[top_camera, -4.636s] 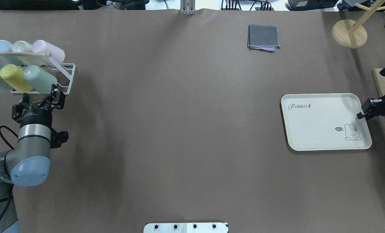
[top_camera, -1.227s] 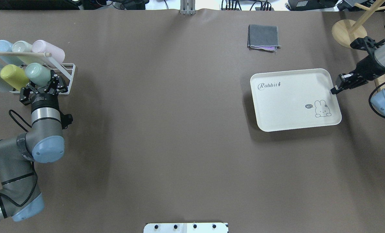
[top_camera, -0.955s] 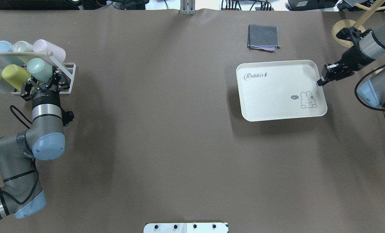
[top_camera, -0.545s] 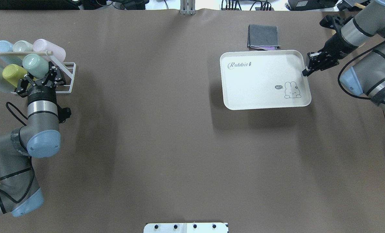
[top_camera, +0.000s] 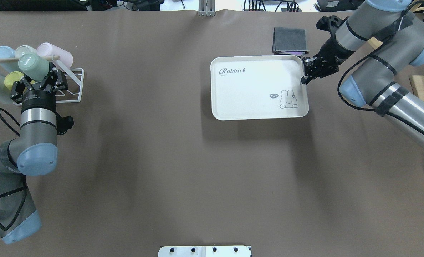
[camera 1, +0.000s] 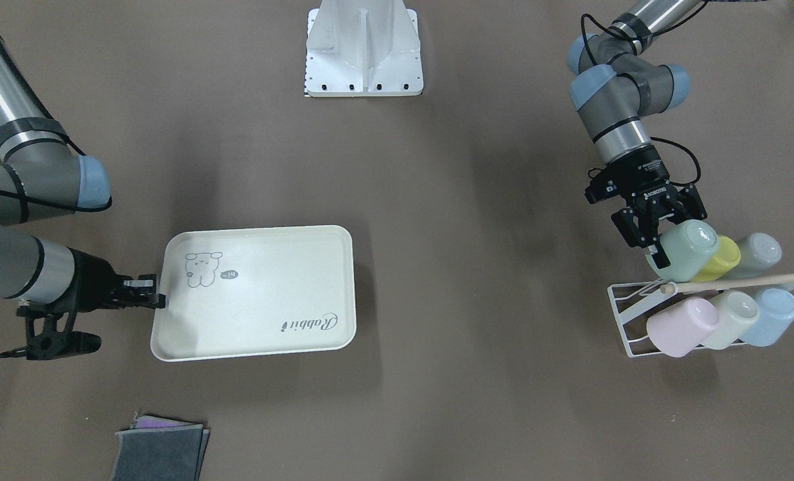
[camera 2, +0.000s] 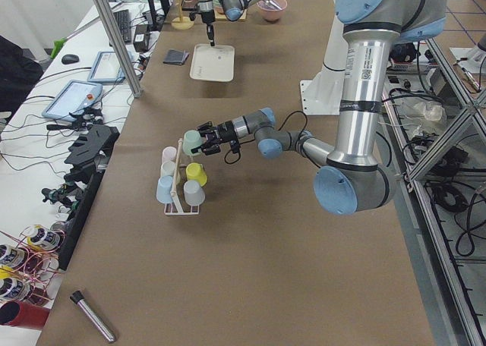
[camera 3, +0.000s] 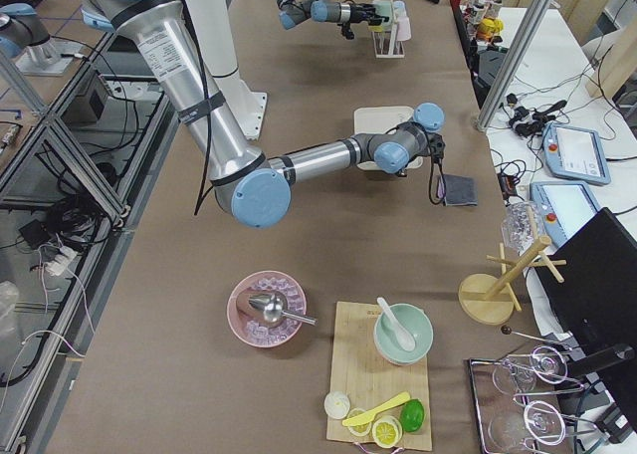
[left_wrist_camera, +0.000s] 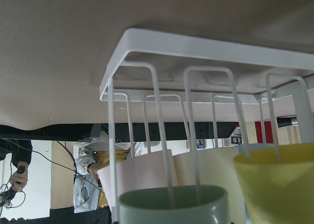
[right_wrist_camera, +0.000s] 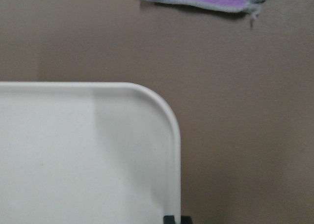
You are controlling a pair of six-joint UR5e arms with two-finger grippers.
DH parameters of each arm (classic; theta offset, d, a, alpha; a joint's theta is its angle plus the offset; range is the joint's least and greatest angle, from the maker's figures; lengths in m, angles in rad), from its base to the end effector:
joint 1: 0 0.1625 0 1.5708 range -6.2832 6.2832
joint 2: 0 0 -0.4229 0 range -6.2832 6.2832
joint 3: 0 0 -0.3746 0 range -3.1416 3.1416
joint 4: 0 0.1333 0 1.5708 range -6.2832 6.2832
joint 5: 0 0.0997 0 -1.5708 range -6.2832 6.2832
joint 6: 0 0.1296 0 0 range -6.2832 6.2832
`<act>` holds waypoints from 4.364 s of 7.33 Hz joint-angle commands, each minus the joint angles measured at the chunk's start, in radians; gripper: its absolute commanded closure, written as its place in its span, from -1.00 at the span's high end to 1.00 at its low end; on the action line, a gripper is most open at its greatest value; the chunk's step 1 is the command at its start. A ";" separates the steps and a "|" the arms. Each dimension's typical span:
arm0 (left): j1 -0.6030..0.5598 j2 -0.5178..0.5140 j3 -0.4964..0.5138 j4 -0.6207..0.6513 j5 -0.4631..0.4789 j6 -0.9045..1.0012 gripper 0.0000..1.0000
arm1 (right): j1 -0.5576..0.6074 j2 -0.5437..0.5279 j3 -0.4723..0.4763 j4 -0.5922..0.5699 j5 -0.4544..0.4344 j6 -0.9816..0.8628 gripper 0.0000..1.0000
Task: Pick up and place green cup on tray
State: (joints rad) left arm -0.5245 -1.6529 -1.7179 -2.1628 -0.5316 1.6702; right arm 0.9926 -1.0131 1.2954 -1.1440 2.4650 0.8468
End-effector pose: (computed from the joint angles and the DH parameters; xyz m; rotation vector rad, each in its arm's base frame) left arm 0.3235 -0.4702 0.4706 0.4895 -1.3900 1.8962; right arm -0.3622 -0.6140 0.4136 -0.0592 -1.0742 -0.0746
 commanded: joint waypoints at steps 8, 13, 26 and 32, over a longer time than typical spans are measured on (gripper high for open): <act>0.005 -0.063 -0.123 -0.399 -0.083 -0.357 -0.62 | -0.221 0.117 0.019 0.009 -0.167 0.267 -1.00; 0.085 -0.202 0.028 -0.676 -0.469 -1.419 -0.76 | -0.273 0.076 0.055 0.016 -0.189 0.264 -1.00; 0.190 -0.482 0.480 -1.062 -0.665 -2.135 -0.76 | -0.247 0.007 0.087 -0.002 -0.181 0.264 1.00; 0.123 -0.562 0.523 -0.876 -0.765 -2.129 -0.78 | -0.095 -0.027 0.090 -0.156 -0.216 0.181 1.00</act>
State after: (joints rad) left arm -0.4002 -2.1922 -1.2206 -3.0432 -1.2974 -0.4627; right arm 0.8719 -1.0391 1.3840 -1.2630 2.2672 1.0364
